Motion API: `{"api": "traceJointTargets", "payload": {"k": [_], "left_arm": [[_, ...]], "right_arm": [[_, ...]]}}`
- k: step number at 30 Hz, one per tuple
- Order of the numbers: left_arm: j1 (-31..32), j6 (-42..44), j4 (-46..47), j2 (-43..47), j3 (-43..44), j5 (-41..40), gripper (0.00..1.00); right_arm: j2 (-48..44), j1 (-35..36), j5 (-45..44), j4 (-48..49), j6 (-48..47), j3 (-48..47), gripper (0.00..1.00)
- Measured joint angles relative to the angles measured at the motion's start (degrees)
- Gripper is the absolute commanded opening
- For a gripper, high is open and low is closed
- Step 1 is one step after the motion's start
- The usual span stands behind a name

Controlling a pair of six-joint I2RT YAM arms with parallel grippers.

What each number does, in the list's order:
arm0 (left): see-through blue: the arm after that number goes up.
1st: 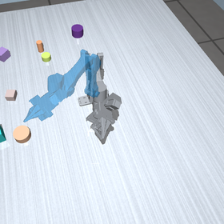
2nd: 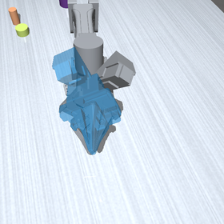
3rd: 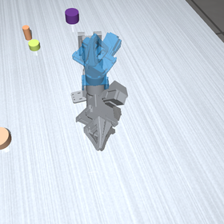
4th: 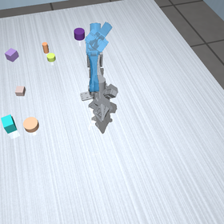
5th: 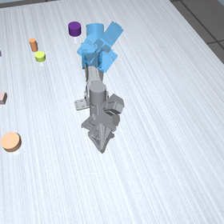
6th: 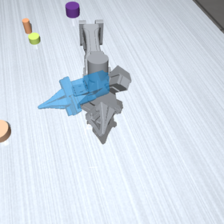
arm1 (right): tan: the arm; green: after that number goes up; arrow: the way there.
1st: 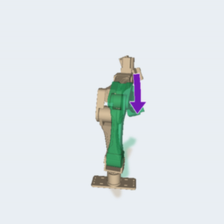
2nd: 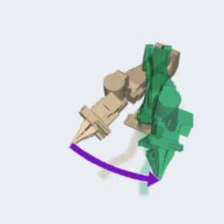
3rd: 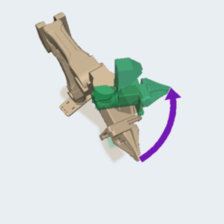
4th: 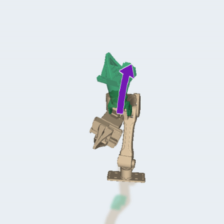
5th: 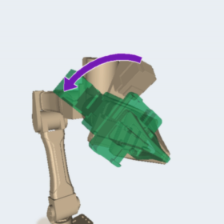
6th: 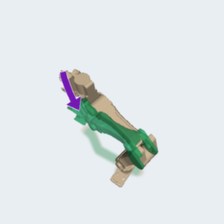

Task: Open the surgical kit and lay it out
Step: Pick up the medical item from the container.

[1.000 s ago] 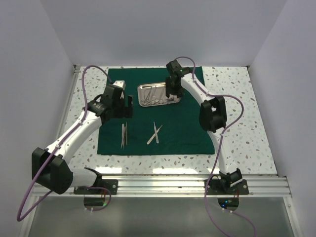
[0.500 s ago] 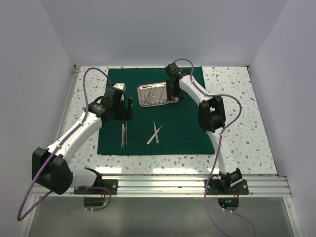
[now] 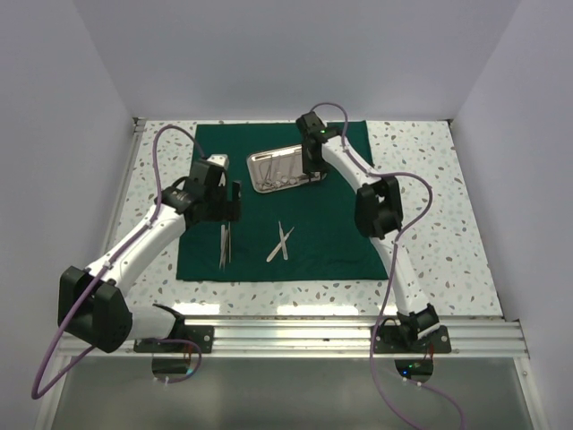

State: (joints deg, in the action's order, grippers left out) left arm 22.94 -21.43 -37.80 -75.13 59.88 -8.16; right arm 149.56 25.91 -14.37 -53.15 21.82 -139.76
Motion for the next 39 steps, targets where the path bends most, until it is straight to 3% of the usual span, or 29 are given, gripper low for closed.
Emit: {"api": "traceJointTargets", "payload": {"k": [5,20,39], "left_arm": [[-0.2,0.3,0.2,-0.6,0.0,0.0,0.9],[-2.7,1.6,0.7,-2.7,0.0,0.2,0.91],[-3.0,2.6,1.8,-6.0,1.9,1.5,0.91]], "right_arm": [[0.5,0.3,-0.9,0.0,0.0,-0.8,0.38],[-1.8,0.9,-0.9,4.7,1.1,4.8,0.0],[-5.3,1.0,0.0,5.0,1.0,9.6,0.0]]}}
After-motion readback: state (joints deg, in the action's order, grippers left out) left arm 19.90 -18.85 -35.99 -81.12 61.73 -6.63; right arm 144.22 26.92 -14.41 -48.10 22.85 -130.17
